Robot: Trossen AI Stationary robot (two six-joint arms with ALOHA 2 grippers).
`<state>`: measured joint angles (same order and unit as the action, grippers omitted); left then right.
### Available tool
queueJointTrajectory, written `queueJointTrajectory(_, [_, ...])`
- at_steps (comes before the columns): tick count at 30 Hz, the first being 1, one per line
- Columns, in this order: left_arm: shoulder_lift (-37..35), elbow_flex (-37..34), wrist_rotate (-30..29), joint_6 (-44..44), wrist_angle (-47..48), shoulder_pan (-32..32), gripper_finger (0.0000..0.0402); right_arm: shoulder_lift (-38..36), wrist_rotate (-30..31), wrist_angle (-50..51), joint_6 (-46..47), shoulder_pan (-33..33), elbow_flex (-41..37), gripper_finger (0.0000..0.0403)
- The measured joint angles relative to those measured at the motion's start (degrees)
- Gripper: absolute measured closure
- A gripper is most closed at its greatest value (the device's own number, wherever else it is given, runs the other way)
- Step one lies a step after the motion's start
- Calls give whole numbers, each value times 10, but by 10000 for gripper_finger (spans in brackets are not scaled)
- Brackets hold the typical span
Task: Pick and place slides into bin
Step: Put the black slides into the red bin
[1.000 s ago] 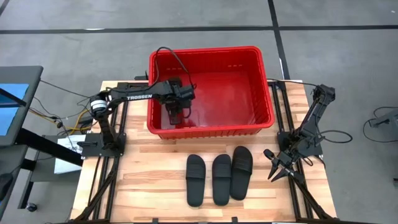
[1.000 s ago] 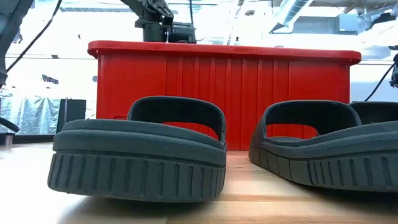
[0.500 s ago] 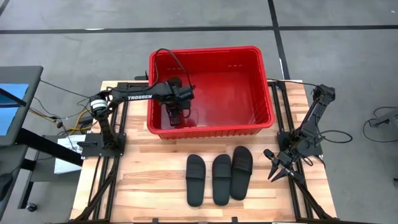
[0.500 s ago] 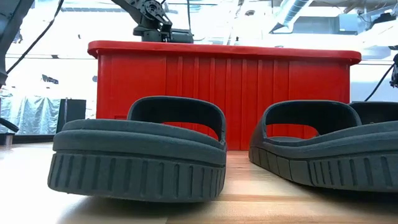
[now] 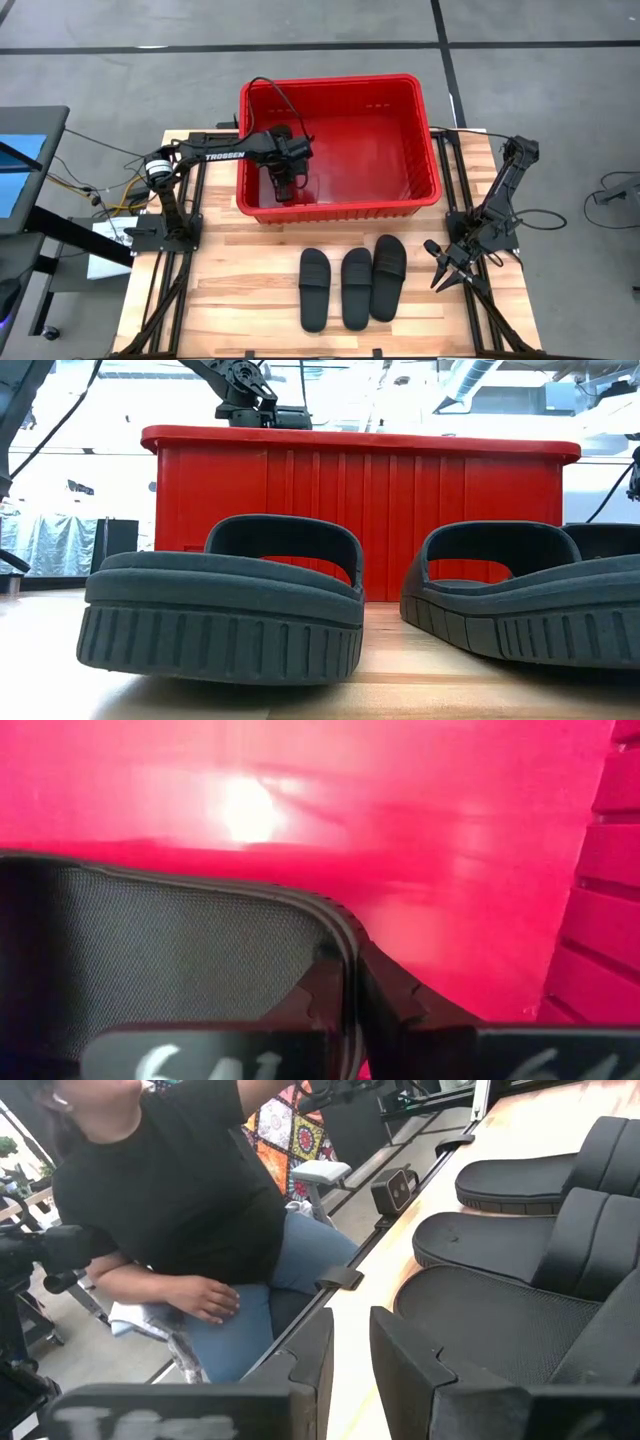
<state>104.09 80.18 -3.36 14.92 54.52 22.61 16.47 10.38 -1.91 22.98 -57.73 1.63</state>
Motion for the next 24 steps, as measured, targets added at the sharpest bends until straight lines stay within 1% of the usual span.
queueJointTrajectory(18, [0,0,0,0,0,0,401,0,0,0,0,0,0,342])
queueJointTrajectory(21, [0,0,0,0,0,0,389,0,0,0,0,0,0,342])
queueJointTrajectory(24, [0,0,0,1,0,0,367,0,0,0,0,0,0,342])
